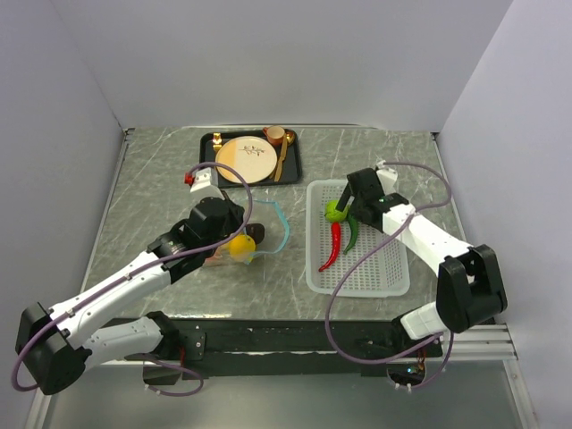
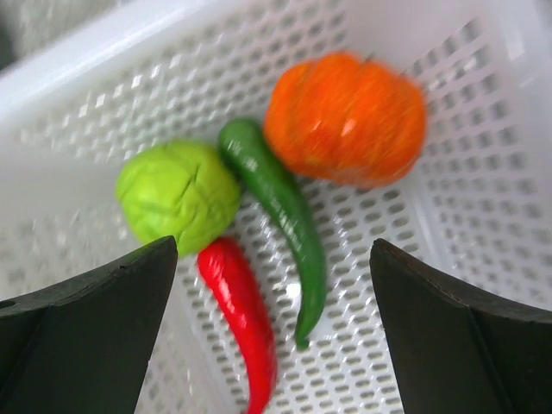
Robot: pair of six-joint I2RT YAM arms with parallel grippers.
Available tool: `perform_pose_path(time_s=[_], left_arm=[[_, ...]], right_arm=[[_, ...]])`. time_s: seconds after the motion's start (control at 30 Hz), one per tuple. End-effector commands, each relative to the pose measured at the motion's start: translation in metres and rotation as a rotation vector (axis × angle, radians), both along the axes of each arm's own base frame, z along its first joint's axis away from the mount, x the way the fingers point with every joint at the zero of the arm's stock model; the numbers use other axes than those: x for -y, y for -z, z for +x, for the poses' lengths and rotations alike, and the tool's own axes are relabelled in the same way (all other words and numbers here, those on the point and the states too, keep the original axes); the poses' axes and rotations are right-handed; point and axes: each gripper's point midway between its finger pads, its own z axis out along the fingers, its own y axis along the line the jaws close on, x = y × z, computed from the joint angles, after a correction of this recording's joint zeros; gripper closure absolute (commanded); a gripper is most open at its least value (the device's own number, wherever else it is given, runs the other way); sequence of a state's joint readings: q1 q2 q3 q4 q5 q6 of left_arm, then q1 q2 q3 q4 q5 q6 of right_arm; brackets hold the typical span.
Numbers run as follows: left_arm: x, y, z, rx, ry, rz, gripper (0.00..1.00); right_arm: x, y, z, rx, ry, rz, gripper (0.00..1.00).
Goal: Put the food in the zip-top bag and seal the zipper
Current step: Pick up the fake fruit from the bin.
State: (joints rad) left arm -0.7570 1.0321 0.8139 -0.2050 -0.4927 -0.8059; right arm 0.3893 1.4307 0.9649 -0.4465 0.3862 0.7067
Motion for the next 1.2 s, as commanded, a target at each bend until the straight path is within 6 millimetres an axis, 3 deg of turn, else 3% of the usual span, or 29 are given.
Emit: perform_pose_path(time_s=[0.0, 0.33, 0.93, 1.03, 1.17], left_arm=[[0.005, -0.016, 0.003, 0.043, 0.015, -0.033, 0.99], [0.006, -0.015, 0.004, 0.036, 0.019, -0.020, 0.99], [-0.001, -0.015, 0.000, 0.035, 0.003, -0.016, 0.99], [-0.003, -0.015, -0.001, 0.037, 0.001, -0.015, 0.99], [-0.003, -0.015, -0.001, 0.036, 0.004, -0.016, 0.99]], right_arm=[[0.024, -0.018, 0.016, 0.043, 0.118, -0.101, 0.00], [0.048, -0.015, 0.030, 0.032, 0.189, -0.172, 0.00], [0.050, 0.018, 0.056, -0.015, 0.173, -0.167, 0.00], [0.050, 0.021, 0.056, -0.016, 0.167, -0.168, 0.02], [0.050, 0.021, 0.055, -0.006, 0.159, -0.165, 0.13]])
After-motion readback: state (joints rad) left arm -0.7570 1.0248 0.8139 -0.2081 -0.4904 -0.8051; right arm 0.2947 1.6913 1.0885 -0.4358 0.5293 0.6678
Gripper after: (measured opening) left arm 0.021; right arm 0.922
